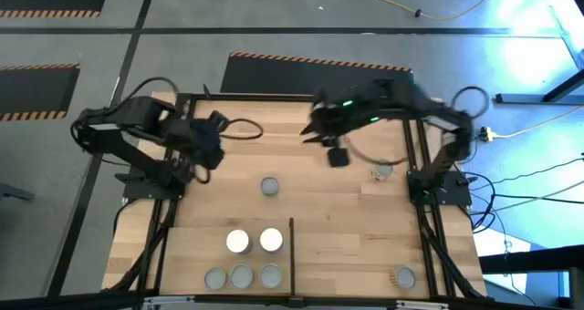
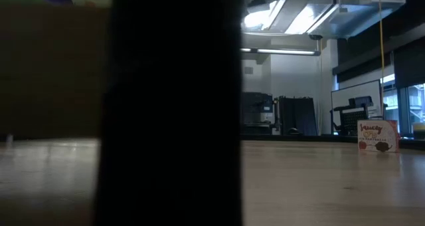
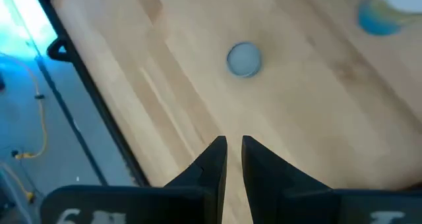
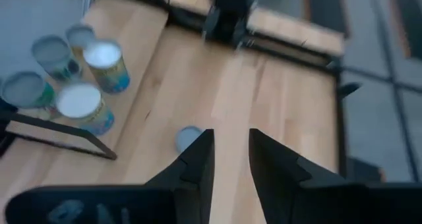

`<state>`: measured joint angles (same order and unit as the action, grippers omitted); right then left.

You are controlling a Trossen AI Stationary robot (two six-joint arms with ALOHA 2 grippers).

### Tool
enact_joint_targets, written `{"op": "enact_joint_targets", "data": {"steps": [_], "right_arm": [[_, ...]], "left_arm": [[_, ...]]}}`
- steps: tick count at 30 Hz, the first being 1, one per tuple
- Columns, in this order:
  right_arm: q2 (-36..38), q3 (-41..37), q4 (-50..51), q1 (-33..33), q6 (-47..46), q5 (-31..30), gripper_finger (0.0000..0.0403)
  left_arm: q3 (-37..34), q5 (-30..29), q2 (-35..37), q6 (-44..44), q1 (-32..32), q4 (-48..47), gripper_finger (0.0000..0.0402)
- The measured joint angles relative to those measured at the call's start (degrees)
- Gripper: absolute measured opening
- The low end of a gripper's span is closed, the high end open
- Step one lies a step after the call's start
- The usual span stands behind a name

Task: Pick and place cans onto a shelf
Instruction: Put the canned tuna on the shelf

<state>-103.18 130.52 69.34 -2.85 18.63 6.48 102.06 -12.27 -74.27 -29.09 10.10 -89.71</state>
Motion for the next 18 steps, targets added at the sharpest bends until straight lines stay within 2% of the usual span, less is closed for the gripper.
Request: {"op": "enact_joint_targets", "data": {"steps": [3,8,11,18], "right_arm": [[4.53,0.06,0.01,0.0,0.09,-1.53,0.0096],[10.52,0.04,0.51,0.0,0.11,-5.42,0.0096],[13.3,0.04,0.65,0.0,0.09,-7.91,0.0096],[16.21,0.04,2.69,-0.02,-0.04,-11.79,0.0096]], "left_arm": [[-1.64,2.07,-1.61,-2.64,-4.08,3.44,0.0041],[-9.8,15.5,-2.08,-4.53,-11.13,11.39,0.0041],[-16.39,21.04,-2.43,-5.58,-13.65,14.65,0.0041],[-31.85,21.87,-2.28,-18.35,-14.48,27.61,0.0041]]}}
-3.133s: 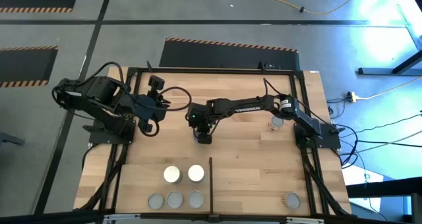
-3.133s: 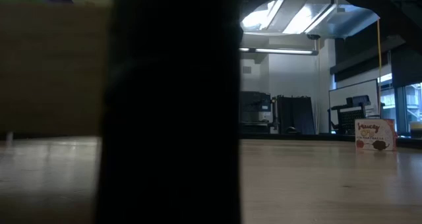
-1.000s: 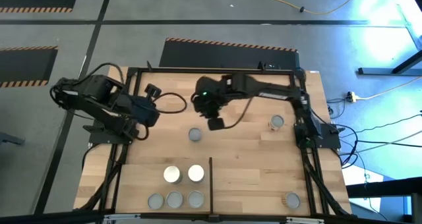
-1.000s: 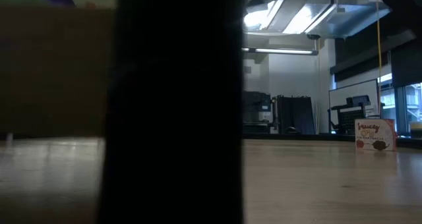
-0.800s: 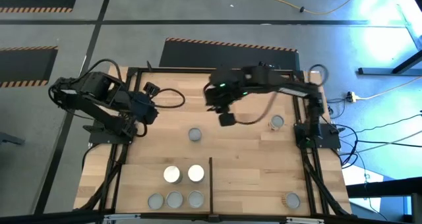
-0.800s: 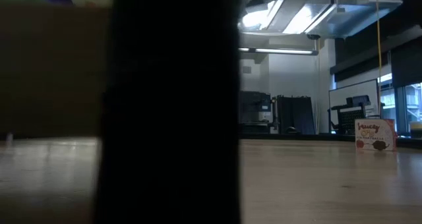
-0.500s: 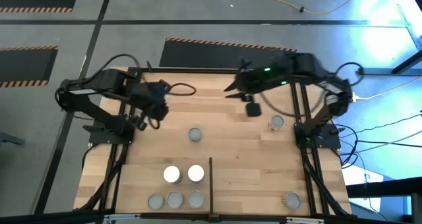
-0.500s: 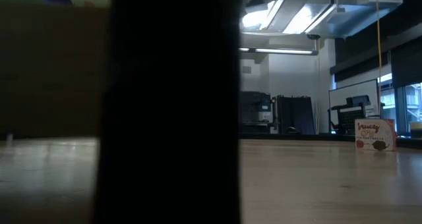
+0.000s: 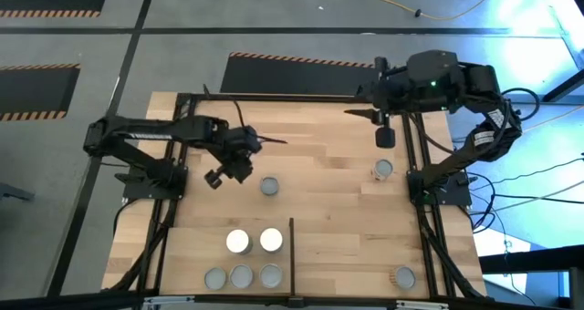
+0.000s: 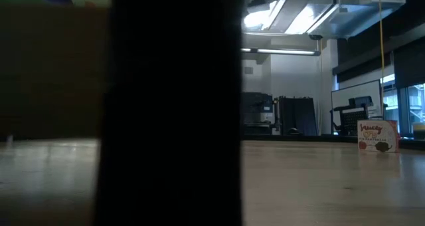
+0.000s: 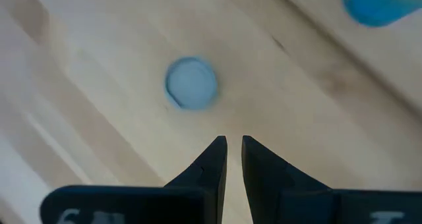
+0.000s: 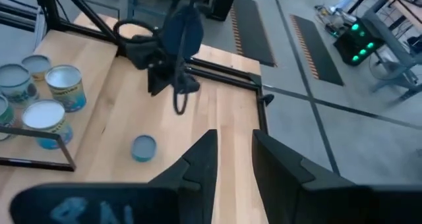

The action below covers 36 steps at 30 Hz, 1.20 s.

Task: Pick and place cans onto a shelf
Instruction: Put the canned tuna on the shelf

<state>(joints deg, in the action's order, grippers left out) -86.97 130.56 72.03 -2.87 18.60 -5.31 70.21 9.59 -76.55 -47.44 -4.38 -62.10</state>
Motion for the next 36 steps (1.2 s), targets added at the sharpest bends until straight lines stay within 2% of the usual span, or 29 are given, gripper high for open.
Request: {"op": "enact_joint_targets", "data": {"steps": [9,16,22,29,36], "right_arm": [[-0.36,-0.09,3.4,0.0,-0.3,-0.34,0.0096],[-0.38,-0.09,4.74,0.0,-0.47,-0.32,0.0096],[-0.38,-0.09,5.77,0.0,-0.51,-0.34,0.0096],[-0.38,-0.09,6.08,0.0,-1.14,-0.28,0.0096],[-0.38,-0.11,7.26,0.02,-3.43,-1.07,0.0096]], "left_arm": [[-16.42,1.93,0.0,-9.84,-0.39,23.82,0.0041],[-24.2,2.53,-0.02,-13.2,-0.38,36.81,0.0041],[-26.02,6.87,-3.57,-16.62,-0.17,38.98,0.0041],[-26.16,3.65,-9.14,-18.75,0.04,42.7,0.0041],[-26.12,2.94,-9.35,-18.81,0.0,44.95,0.0041]]}}
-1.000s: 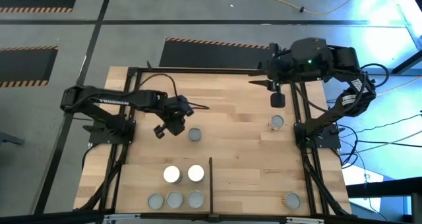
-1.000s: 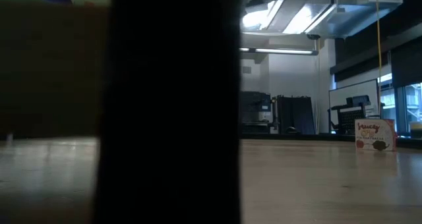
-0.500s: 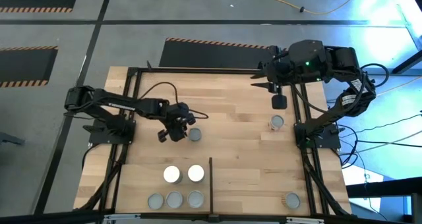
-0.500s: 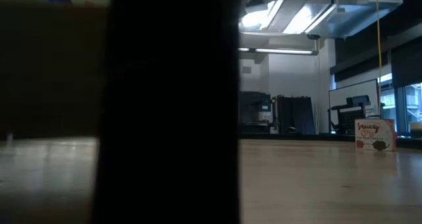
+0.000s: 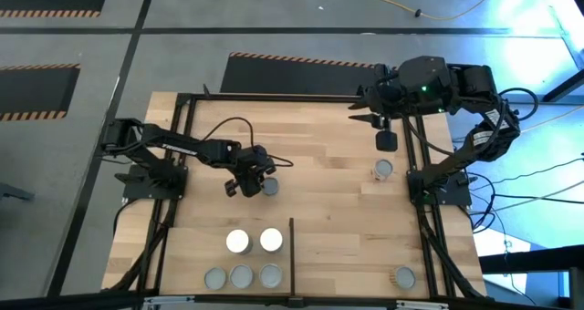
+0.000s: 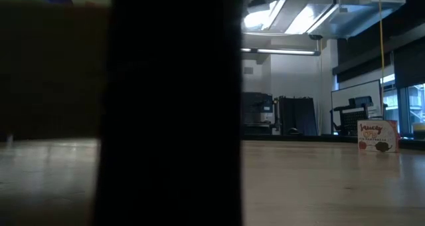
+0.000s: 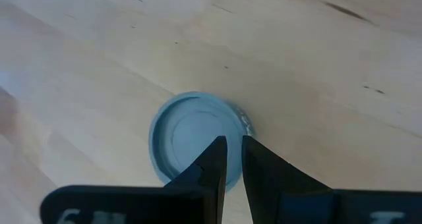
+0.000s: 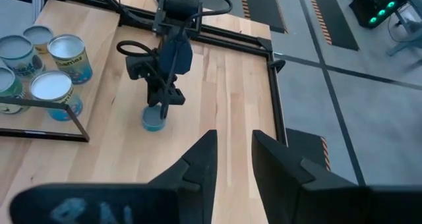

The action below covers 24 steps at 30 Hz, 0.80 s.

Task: Pick and place cans onto a shelf
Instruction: Put the canned tuna on the shelf

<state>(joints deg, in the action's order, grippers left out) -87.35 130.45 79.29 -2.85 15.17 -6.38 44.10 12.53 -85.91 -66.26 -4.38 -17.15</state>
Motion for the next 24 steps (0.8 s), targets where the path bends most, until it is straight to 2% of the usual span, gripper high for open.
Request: {"op": "enact_joint_targets", "data": {"steps": [14,24], "right_arm": [[0.0,0.0,0.07,-0.01,-0.09,-0.06,0.0096],[-0.02,0.0,0.38,-0.01,0.01,-0.08,0.0096]], "left_arm": [[-0.02,2.19,-1.25,3.1,0.07,-1.45,0.0041],[0.0,0.0,-2.96,2.83,0.0,0.0,0.0041]]}}
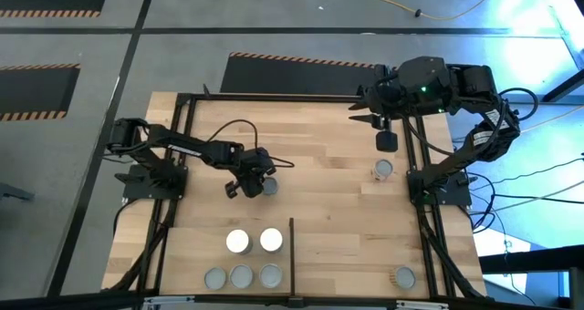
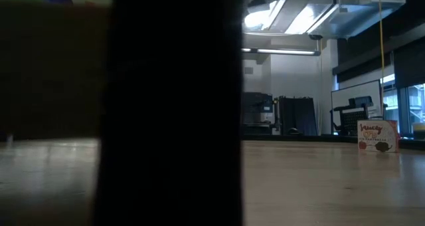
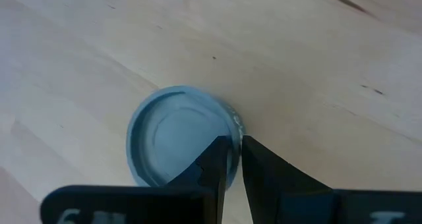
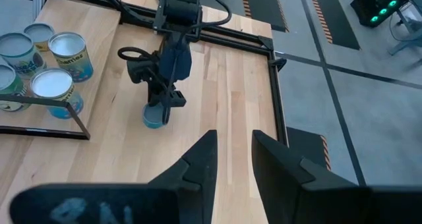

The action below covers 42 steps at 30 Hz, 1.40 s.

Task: Pick and place cans onto a shelf
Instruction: Put the canned tuna on the shelf

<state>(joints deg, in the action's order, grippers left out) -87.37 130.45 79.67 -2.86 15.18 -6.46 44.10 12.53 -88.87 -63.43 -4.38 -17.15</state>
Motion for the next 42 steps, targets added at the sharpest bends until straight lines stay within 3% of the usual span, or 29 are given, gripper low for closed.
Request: {"op": "enact_joint_targets", "data": {"steps": [11,15,24,29,33,38,42], "right_arm": [[0.0,0.0,0.0,0.0,-0.01,0.0,0.0096],[0.0,0.0,-0.01,0.01,-0.07,0.0,0.0096],[0.0,0.0,-0.01,0.0,-0.08,0.0,0.0096],[0.0,0.0,-0.03,0.01,0.11,0.0,0.0096],[0.0,0.0,-0.08,0.01,-0.36,0.0,0.0096],[0.0,0.0,-0.1,-0.01,0.13,-0.02,0.0096],[0.0,0.0,-0.08,0.0,0.19,-0.02,0.0096]], "left_arm": [[0.33,-2.65,-3.47,-0.12,0.1,1.8,0.004],[0.33,-3.39,-4.08,0.33,0.05,1.71,0.0016],[2.04,-4.83,-3.06,10.34,0.43,-1.14,0.0004],[7.53,-8.86,-0.09,13.92,-0.05,-7.43,0.0002],[13.75,-10.59,2.03,18.39,-0.42,-17.97,0.0002],[22.45,-11.02,5.45,28.84,-0.37,-27.29,0.0001],[29.19,-15.18,8.24,38.37,0.59,-33.66,0.0001]]}}
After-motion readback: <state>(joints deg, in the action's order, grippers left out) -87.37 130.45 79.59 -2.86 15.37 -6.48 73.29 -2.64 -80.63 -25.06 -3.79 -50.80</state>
